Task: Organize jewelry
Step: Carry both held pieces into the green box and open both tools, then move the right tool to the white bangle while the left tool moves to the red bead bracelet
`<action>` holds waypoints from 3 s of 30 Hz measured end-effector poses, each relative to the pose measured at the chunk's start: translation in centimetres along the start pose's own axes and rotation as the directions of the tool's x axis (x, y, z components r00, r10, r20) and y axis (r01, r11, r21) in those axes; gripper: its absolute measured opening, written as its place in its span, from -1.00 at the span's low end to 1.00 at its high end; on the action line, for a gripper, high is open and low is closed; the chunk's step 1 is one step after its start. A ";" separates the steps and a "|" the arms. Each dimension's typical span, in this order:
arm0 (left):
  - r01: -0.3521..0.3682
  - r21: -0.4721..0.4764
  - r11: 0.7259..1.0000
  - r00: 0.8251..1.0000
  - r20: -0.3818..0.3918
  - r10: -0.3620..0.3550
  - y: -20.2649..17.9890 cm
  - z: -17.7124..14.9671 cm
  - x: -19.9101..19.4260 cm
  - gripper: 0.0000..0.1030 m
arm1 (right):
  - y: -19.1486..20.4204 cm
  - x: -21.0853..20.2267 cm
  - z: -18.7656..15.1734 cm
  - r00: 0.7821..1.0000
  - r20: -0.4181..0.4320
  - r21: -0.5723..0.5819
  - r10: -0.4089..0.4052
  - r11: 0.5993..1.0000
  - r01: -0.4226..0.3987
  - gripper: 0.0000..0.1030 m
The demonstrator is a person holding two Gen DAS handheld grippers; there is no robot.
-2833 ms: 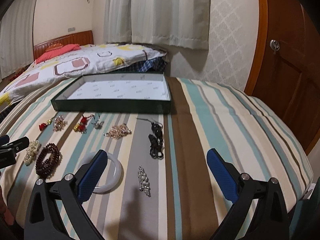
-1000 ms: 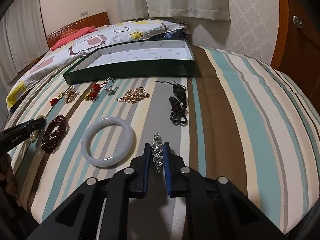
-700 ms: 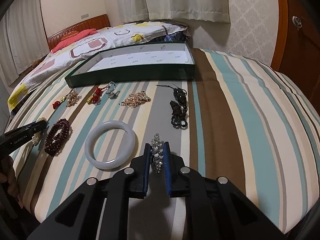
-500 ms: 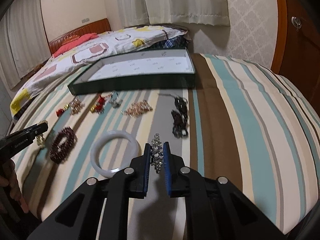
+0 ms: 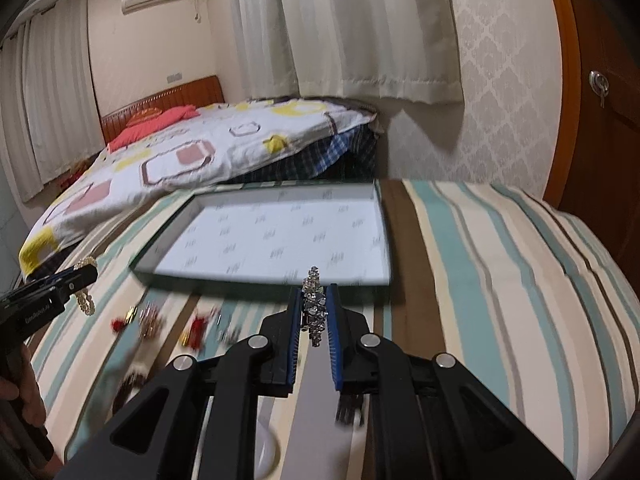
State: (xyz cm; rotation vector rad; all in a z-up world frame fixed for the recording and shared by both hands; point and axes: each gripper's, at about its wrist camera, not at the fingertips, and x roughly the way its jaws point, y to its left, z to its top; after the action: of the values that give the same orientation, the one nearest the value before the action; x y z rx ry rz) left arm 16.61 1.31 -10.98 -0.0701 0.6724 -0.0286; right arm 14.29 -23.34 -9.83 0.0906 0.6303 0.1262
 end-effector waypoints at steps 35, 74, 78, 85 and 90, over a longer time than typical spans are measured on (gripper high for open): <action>-0.018 0.068 0.998 0.977 -0.211 0.032 -2.0 3.0 16.4 -0.15 | -2.7 13.9 2.3 0.980 -0.198 -0.036 -0.021 0.999 0.014 -0.35; -0.053 -0.010 0.999 0.998 -0.015 0.053 0.4 -5.6 -1.8 0.39 | 1.7 0.2 -7.2 0.994 -0.111 -0.039 -0.017 0.999 0.013 -0.01; -0.066 0.007 0.998 0.997 -0.030 0.067 0.6 -7.1 -2.4 0.39 | 2.5 -0.3 -8.3 0.994 -0.107 -0.047 -0.008 0.999 0.002 0.21; -0.085 -0.003 0.996 0.996 -0.032 0.084 1.4 -8.3 -3.3 0.51 | 4.7 -0.5 -9.4 0.994 -0.111 -0.088 0.020 0.996 -0.030 0.44; -0.092 -0.006 0.996 0.995 -0.045 0.092 1.7 -8.8 -3.2 0.51 | 5.6 0.1 -10.0 0.991 -0.133 -0.110 0.020 0.993 -0.034 0.51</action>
State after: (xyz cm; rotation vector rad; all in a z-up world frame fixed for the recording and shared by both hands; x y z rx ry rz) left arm 8.62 2.68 -15.98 -0.0462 0.7198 0.0615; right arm 7.91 -17.34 -17.21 -0.0184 0.7524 0.1949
